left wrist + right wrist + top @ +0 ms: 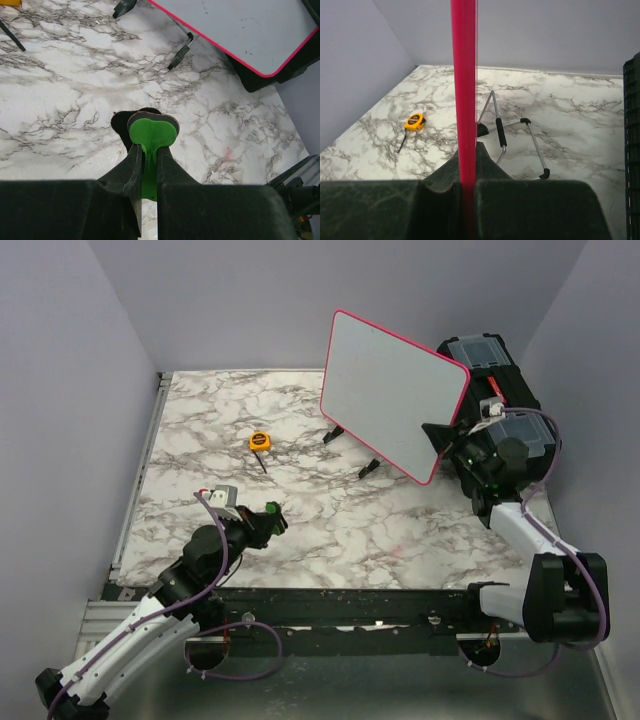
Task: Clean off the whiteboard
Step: Place the whiteboard at the center of the board.
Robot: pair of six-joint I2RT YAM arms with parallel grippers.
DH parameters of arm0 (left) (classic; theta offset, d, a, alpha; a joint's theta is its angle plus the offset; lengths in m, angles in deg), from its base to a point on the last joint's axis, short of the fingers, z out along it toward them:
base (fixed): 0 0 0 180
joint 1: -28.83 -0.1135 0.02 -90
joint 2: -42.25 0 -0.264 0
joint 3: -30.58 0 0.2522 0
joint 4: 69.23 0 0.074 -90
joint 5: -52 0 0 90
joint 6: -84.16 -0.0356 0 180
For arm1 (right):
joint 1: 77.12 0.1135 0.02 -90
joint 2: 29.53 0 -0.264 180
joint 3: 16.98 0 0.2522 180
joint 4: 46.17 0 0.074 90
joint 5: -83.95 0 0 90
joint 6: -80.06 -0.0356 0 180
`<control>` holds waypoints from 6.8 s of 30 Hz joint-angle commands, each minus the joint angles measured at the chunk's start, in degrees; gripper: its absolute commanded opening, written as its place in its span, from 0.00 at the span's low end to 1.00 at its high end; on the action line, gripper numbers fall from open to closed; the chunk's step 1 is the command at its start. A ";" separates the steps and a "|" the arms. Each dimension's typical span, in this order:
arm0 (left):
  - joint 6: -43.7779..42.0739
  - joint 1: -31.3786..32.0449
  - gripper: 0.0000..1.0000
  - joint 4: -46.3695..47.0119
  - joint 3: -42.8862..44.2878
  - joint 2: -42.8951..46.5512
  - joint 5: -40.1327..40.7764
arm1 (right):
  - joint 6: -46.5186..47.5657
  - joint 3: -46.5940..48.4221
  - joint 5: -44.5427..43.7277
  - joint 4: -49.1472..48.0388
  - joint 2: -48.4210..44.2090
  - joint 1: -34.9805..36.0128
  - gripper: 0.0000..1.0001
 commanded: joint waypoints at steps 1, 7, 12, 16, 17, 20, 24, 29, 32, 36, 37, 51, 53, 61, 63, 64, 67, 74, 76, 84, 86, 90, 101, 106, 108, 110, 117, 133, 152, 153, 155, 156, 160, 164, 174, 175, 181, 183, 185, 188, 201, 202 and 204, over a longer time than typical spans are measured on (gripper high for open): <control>0.82 -0.25 0.00 -0.57 -0.94 1.08 -0.93 | 4.03 -1.89 1.56 -1.30 -2.64 0.05 0.01; 1.07 -0.26 0.00 -0.14 -1.20 1.22 -1.31 | -1.53 -0.48 -0.34 9.78 -1.98 0.05 0.00; 1.44 -0.23 0.00 0.31 -1.65 1.22 -1.75 | -6.85 -0.54 -0.39 10.70 -0.45 0.05 0.00; 1.69 -0.25 0.00 0.12 -1.56 1.62 -2.01 | -3.18 -0.59 -4.95 11.43 0.89 0.05 0.00; 1.71 -0.25 0.00 0.14 -1.56 1.83 -2.01 | -2.54 -0.68 -5.82 11.43 1.48 0.05 0.00; 1.71 -0.23 0.00 0.00 -1.65 2.10 -2.09 | 1.17 0.13 -6.72 13.11 3.14 0.04 0.00; 1.80 -0.23 0.00 0.13 -1.82 2.20 -2.50 | 6.33 2.27 -4.69 18.04 5.22 0.05 0.00; 1.78 -0.25 0.00 0.02 -2.41 2.95 -2.65 | 7.84 2.21 -1.50 19.99 6.27 -0.87 0.00; 1.97 -0.25 0.00 0.13 -2.86 3.54 -2.71 | 6.71 3.95 8.36 19.58 7.74 -1.75 0.01; 1.80 -0.25 0.00 -0.19 -2.88 4.02 -2.46 | 11.14 11.02 2.13 23.17 4.23 1.70 0.01; 1.71 -0.25 0.00 -0.22 -2.75 3.93 -2.36 | 11.57 14.68 1.92 25.80 4.40 2.24 0.01; 0.92 -0.25 0.00 -1.24 -2.26 5.54 -1.78 | 17.46 35.99 -11.74 44.15 9.37 15.39 0.00; 0.78 -0.25 0.00 -1.42 -2.31 5.53 -1.64 | 18.13 35.55 -14.42 43.71 8.90 15.43 0.00; 0.88 -0.24 0.00 -1.35 -2.19 4.99 -2.04 | 18.45 29.44 -23.69 32.77 8.76 15.43 0.00; 0.52 -0.24 0.00 -2.43 -1.58 5.38 -1.78 | 18.32 30.60 -23.44 34.35 9.70 15.40 0.00; 0.40 -0.25 0.00 -2.80 -1.43 5.76 -1.60 | 18.40 30.68 -22.85 35.53 9.62 15.39 0.00; 0.47 -0.25 0.00 -3.69 -1.88 7.43 -1.17 | 19.21 28.55 -20.53 37.61 7.81 15.30 0.00; 0.79 -0.25 0.00 -4.26 -2.64 8.18 -1.53 | 19.12 21.42 -19.71 40.06 2.79 15.30 0.00; 0.64 -0.20 0.00 -4.30 -2.36 8.21 -1.49 | 19.12 19.97 -20.40 40.15 2.16 14.98 0.00; 1.18 -0.25 0.00 -3.92 -2.96 8.49 -1.77 | 14.27 18.66 -13.73 40.06 0.42 13.02 0.00; 1.18 -0.25 0.00 -3.65 -2.76 8.06 -1.91 | 10.52 23.02 -13.77 41.42 2.46 13.07 0.00; 0.74 -0.25 0.00 -4.20 -1.49 7.23 -1.86 | 6.88 35.15 -14.44 48.26 9.48 13.15 0.00; 1.13 -0.31 0.00 -4.61 -2.61 8.63 -1.75 | 8.14 37.25 -16.12 52.90 10.10 14.11 0.00; 1.01 -0.28 0.00 -3.95 -2.51 8.19 -1.84 | 8.07 34.02 -16.49 54.32 7.90 14.38 0.00; 1.18 -0.31 0.00 -3.61 -2.61 8.09 -1.97 | 7.68 32.60 -16.44 54.87 6.89 14.38 0.00; 1.34 -0.26 0.00 -3.47 -2.61 7.97 -2.01 | 7.82 30.60 -16.52 54.67 5.60 14.36 0.00; 1.33 -0.25 0.00 -3.38 -2.70 7.80 -2.17 | 12.61 21.41 -18.68 52.15 2.19 14.33 0.00; 1.53 -0.25 0.00 -4.49 -3.06 9.19 -2.19 | 19.12 8.89 -16.33 47.31 5.70 11.20 0.00; 1.53 -0.30 0.00 -5.40 -3.23 10.61 -1.74 | 26.15 7.95 -17.05 50.27 10.83 8.93 0.10; 1.53 -0.27 0.00 -5.36 -3.23 10.61 -1.75 | 26.16 8.03 -16.37 50.94 11.12 8.93 0.10; 1.53 -0.29 0.00 -5.32 -3.16 10.71 -1.75 | 26.75 8.53 -14.02 52.85 11.90 8.93 0.09; 1.53 -0.29 0.00 -5.54 -3.14 10.77 -1.68 | 26.56 8.62 -13.32 53.63 12.32 8.93 0.09; 1.45 -0.33 0.00 -5.77 -3.19 11.23 -1.40 | 25.83 8.58 -10.68 55.18 12.53 8.96 0.09; 1.53 -0.27 0.00 -5.68 -3.36 11.26 -1.41 | 23.09 9.06 -5.14 55.69 11.39 8.89 0.09; 1.45 -0.29 0.00 -5.67 -3.31 11.28 -1.31 | 23.08 8.66 -9.91 56.46 11.97 8.92 0.08; 1.53 -0.23 0.00 -5.75 -3.38 11.46 -1.32 | 23.79 8.87 -10.49 56.93 12.11 8.93 0.07; 1.53 -0.28 0.00 -6.15 -3.41 11.77 -1.22 | 24.38 9.38 -6.51 58.80 12.86 9.01 0.07; 1.53 -0.33 0.00 -5.99 -3.41 11.74 -1.15 | 24.74 9.96 -6.23 59.45 14.05 8.99 0.07; 1.46 -0.31 0.00 -5.94 -3.32 11.66 -1.15 | 24.75 10.75 -5.76 60.01 15.46 8.98 0.08; 1.36 -0.33 0.00 -6.02 -3.14 11.70 -1.09 | 24.45 11.80 -4.66 60.68 17.81 9.01 0.10; 1.35 -0.28 0.00 -6.04 -3.23 11.70 -0.96 | 23.84 12.51 -3.60 61.03 19.47 8.99 0.06; 1.36 -0.29 0.00 -6.07 -3.23 11.70 -0.96 | 24.14 12.38 -3.10 61.03 19.21 8.91 0.08; 1.27 -0.32 0.00 -6.11 -3.14 11.79 -0.98 | 24.80 12.11 -2.45 61.03 18.37 8.98 0.12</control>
